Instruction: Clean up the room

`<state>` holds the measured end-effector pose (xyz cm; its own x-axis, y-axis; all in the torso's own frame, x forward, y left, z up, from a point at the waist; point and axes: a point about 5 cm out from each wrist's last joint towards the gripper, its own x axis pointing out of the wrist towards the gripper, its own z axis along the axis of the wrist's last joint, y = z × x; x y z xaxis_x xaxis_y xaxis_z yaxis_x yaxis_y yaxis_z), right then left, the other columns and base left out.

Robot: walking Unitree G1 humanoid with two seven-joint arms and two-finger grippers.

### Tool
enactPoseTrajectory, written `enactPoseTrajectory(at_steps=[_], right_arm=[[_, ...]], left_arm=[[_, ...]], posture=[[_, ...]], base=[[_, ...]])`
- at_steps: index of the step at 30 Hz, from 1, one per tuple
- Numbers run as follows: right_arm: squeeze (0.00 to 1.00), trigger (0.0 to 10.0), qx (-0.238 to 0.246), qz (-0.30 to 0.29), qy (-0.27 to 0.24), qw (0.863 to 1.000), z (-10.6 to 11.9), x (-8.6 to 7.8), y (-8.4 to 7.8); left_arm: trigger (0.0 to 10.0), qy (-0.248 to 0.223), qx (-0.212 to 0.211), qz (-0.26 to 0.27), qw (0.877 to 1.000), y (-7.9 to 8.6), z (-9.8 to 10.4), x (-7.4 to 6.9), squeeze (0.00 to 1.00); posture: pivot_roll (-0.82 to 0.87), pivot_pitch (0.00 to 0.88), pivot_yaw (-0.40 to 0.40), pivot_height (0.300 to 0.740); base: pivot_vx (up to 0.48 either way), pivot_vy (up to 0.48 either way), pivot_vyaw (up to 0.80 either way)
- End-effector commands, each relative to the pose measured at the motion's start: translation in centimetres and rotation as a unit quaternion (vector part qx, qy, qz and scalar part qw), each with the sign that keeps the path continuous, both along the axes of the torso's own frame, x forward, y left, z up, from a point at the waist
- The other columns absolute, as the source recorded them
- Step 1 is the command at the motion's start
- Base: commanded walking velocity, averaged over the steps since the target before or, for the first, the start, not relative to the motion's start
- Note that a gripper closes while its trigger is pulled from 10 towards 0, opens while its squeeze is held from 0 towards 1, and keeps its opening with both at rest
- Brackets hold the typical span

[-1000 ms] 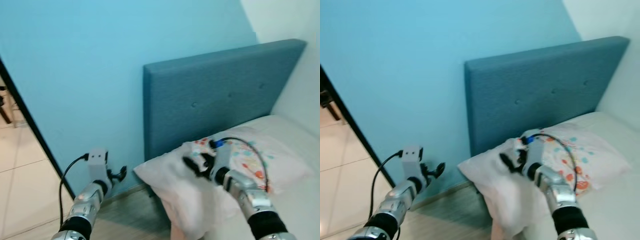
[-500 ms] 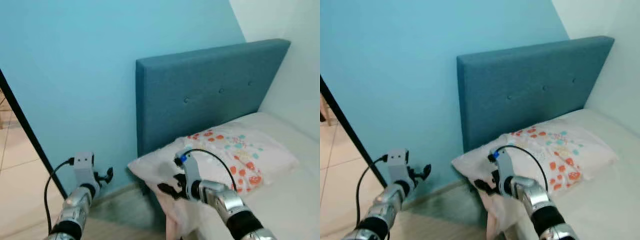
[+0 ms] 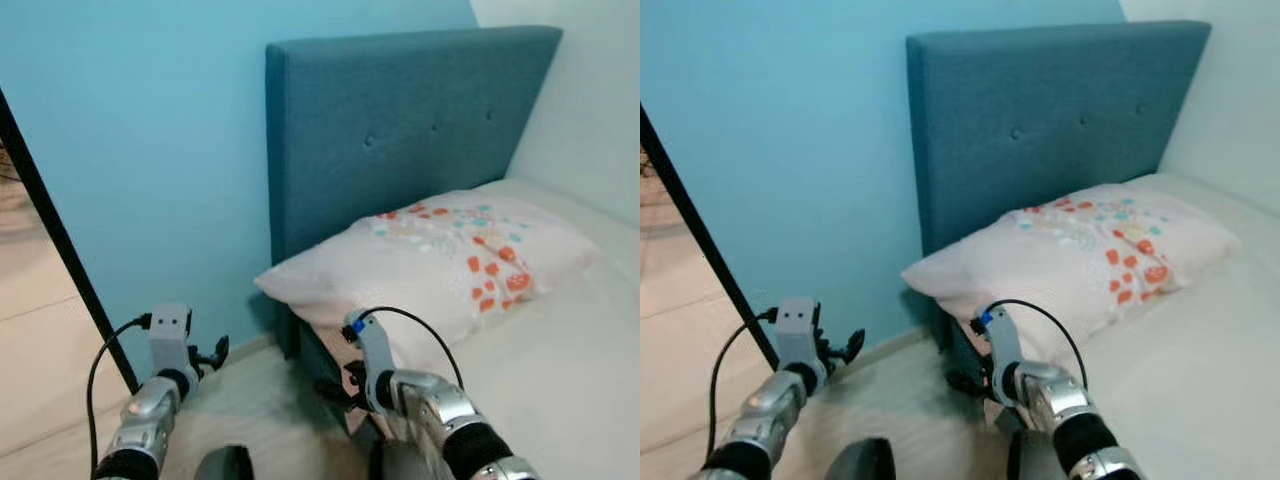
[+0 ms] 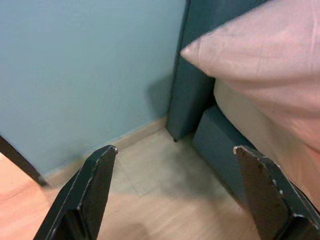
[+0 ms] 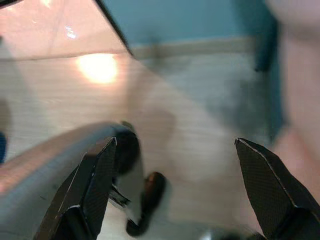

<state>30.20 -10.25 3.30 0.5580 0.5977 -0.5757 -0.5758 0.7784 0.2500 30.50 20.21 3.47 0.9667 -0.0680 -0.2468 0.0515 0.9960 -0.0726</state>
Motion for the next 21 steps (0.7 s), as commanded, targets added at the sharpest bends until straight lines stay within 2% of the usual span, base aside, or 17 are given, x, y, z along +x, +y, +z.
enactPoseTrajectory(at_steps=[1, 6, 16, 19, 21], right_arm=[[0.00, 10.0, -0.003, -0.010, -0.018, 1.000, 0.6, 0.6, -0.4], [0.00, 10.0, -0.024, 0.009, -0.033, 0.999, 0.4, 0.7, -0.4], [0.00, 10.0, -0.022, 0.037, -0.078, 0.996, 2.0, 2.2, 1.1], [0.00, 10.0, -0.027, 0.057, -0.092, 0.994, 3.0, 3.3, 2.6], [0.00, 10.0, -0.025, 0.060, -0.095, 0.993, 3.3, 3.7, 2.9]], left_arm=[[10.0, 0.004, 0.006, -0.005, 1.000, 0.0, -0.3, -0.3, 0.00], [10.0, 0.001, 0.005, -0.015, 1.000, -0.5, -0.2, -0.4, 0.00], [10.0, -0.013, 0.001, -0.033, 0.999, -1.7, 0.4, -0.3, 0.00], [10.0, -0.027, -0.005, -0.041, 0.999, -2.2, 1.2, -0.6, 0.00], [10.0, -0.031, -0.006, -0.043, 0.999, -2.3, 1.4, -0.6, 0.00]], posture=[[0.10, 0.097, -0.041, 0.581], [0.10, 0.116, -0.038, 0.581], [0.11, 0.156, -0.036, 0.581], [0.15, 0.218, -0.038, 0.581], [0.15, 0.218, -0.038, 0.581]], base=[[0.000, 0.000, 0.00], [0.000, 0.000, 0.00], [0.000, 0.000, 0.00], [0.000, 0.000, 0.00], [0.000, 0.000, 0.00]])
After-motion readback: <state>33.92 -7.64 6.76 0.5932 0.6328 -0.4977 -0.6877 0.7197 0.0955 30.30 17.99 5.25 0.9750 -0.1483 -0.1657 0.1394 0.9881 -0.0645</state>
